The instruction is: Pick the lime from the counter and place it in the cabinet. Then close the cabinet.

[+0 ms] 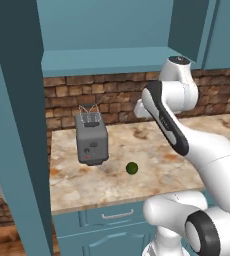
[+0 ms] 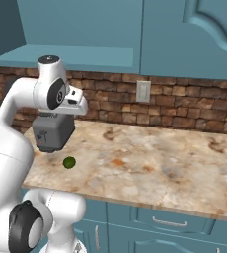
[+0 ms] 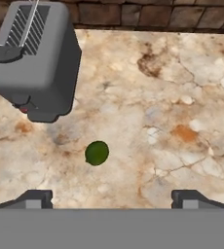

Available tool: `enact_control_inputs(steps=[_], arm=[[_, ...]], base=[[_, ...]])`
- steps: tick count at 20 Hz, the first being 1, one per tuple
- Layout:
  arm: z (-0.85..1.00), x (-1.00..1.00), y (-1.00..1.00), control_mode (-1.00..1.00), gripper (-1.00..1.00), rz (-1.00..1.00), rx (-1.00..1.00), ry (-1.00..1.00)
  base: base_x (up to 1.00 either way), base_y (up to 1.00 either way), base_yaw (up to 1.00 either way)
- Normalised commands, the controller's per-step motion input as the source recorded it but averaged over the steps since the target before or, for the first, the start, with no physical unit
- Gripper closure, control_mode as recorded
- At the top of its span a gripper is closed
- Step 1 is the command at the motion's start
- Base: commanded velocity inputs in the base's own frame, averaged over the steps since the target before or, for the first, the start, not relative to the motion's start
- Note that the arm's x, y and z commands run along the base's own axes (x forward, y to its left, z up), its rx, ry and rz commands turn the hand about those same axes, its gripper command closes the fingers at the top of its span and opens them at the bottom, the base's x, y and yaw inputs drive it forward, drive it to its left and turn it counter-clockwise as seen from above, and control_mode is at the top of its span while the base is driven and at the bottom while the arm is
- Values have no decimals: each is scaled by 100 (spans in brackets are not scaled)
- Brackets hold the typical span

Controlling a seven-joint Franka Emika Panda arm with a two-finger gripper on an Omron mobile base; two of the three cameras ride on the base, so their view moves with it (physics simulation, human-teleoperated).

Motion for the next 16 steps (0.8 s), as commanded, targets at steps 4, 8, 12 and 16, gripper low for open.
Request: enact_control_inputs(steps=[4, 8, 12, 16], arm=[[-37, 0, 13, -100, -100, 0, 0, 14], [-39, 0, 14, -100, -100, 0, 0, 12], [-40, 0, 15, -100, -100, 0, 0, 3], [-37, 0, 14, -100, -100, 0, 0, 0]], base=[[0, 0, 0], [0, 0, 0], [0, 0, 0], [0, 0, 0]])
